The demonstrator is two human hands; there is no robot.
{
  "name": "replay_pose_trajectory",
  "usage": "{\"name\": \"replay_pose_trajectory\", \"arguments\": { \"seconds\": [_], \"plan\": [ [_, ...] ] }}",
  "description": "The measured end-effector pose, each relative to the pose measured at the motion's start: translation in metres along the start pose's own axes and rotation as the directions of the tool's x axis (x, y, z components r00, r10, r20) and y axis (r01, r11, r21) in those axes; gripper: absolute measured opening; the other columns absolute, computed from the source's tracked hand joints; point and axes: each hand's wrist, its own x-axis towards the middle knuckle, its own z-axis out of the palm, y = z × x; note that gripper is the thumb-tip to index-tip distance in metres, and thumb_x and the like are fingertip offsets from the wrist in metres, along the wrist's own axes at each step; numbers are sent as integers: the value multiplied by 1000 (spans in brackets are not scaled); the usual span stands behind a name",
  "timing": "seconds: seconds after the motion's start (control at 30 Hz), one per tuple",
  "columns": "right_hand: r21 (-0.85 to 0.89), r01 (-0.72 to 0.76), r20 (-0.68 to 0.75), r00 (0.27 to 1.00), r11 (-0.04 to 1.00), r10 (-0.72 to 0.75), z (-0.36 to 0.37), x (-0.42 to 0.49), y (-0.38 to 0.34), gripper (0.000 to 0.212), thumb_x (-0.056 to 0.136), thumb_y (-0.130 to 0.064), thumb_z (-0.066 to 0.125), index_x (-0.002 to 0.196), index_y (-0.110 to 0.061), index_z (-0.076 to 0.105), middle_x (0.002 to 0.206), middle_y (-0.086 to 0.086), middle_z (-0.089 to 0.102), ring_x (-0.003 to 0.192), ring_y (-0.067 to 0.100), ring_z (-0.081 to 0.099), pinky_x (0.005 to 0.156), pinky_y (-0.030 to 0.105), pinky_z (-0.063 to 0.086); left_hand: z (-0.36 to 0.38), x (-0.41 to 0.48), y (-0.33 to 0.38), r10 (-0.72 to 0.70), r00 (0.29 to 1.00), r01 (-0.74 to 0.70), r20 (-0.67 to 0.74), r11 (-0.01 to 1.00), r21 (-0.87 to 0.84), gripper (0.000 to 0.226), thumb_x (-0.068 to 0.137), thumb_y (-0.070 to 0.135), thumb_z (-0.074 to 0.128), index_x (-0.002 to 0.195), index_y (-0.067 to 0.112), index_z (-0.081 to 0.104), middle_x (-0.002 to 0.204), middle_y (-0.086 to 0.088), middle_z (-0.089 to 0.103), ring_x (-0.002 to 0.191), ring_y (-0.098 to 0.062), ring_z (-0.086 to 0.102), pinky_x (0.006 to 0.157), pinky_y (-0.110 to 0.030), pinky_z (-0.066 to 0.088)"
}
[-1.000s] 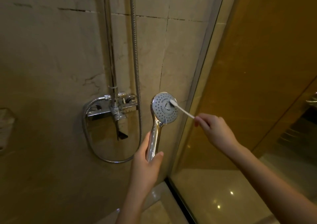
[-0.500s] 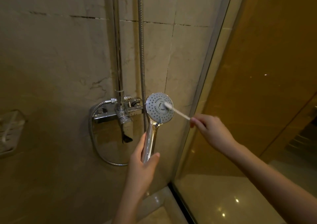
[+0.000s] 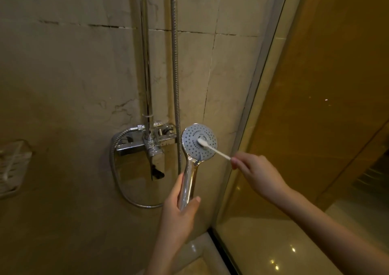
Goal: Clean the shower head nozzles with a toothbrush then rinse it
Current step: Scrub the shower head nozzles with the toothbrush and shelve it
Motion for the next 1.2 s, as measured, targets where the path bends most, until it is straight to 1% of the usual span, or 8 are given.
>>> {"name": "replay_pose_trajectory", "arguments": {
  "seconds": [0.07, 0.2, 0.37, 0.5, 0.63, 0.93, 1.07, 1.2],
  "plan": [
    [21, -23, -16, 1000, 1000, 23, 0, 0, 2, 24, 96, -34, 43, 79, -24, 57, 62, -5, 54, 50, 4, 47, 50, 17, 34, -1, 0, -2, 3, 1000, -3, 20, 1000, -16, 70, 83, 17, 62, 133, 50, 26, 132, 1, 52, 73, -11, 65, 50, -20, 50],
    [118, -43, -25, 999, 992, 47, 4, -3, 3, 28, 97, -31, 40, 76, -22, 55, 62, -3, 53, 51, 8, 48, 50, 21, 37, 1, 0, -5, 8, 999, -8, 48, 1000, -2, 71, 83, 17, 62, 138, 45, 26, 130, 1, 53, 46, 0, 55, 41, -11, 40],
    [104, -24, -48, 998, 994, 29, 6, -1, 4, 31, 98, -32, 39, 78, -17, 56, 63, -4, 53, 52, 10, 47, 52, 25, 38, -3, -2, -1, 11, 998, -10, 61, 1000, -10, 71, 83, 18, 62, 137, 46, 26, 133, 3, 50, 60, -6, 61, 46, -17, 47],
    [133, 18, -14, 1000, 991, -17, 12, -1, 0, 32, 97, -35, 39, 72, -21, 53, 60, -4, 52, 50, 9, 47, 50, 23, 39, -4, -5, 2, 41, 998, -42, 51, 999, 17, 70, 83, 18, 62, 132, 52, 25, 138, 6, 47, 115, -45, 51, 90, -54, 46],
    [300, -81, -41, 994, 950, 98, 9, 5, 7, 35, 96, -34, 42, 67, -18, 52, 57, -4, 48, 48, 7, 43, 50, 20, 36, -4, -8, 1, 93, 994, -93, 55, 996, 7, 69, 83, 19, 63, 133, 52, 28, 137, 5, 49, 121, -49, 42, 97, -61, 37],
    [70, -44, 25, 999, 997, 43, 16, -6, 7, 31, 95, -40, 43, 72, -24, 55, 59, -5, 53, 47, 7, 48, 47, 21, 41, -4, -12, -1, 115, 993, -115, -20, 993, 11, 67, 82, 19, 64, 123, 59, 28, 135, 9, 47, 119, -45, 48, 96, -58, 41],
    [15, -71, -25, 997, 997, 71, 9, -3, 11, 30, 94, -43, 43, 74, -25, 55, 61, -5, 54, 50, 8, 50, 49, 25, 46, -6, -8, -7, 91, 996, -90, 5, 996, -19, 65, 83, 18, 62, 128, 53, 30, 124, 9, 54, 54, -2, 60, 47, -19, 47],
    [-89, -18, 22, 1000, 996, 20, 19, -9, 11, 32, 93, -48, 41, 72, -28, 54, 58, -6, 53, 48, 4, 50, 46, 22, 44, -5, -9, -6, 41, 998, -39, 41, 998, -55, 65, 84, 15, 61, 135, 43, 33, 103, 6, 63, 37, -2, 45, 35, -15, 35]
  ]
}}
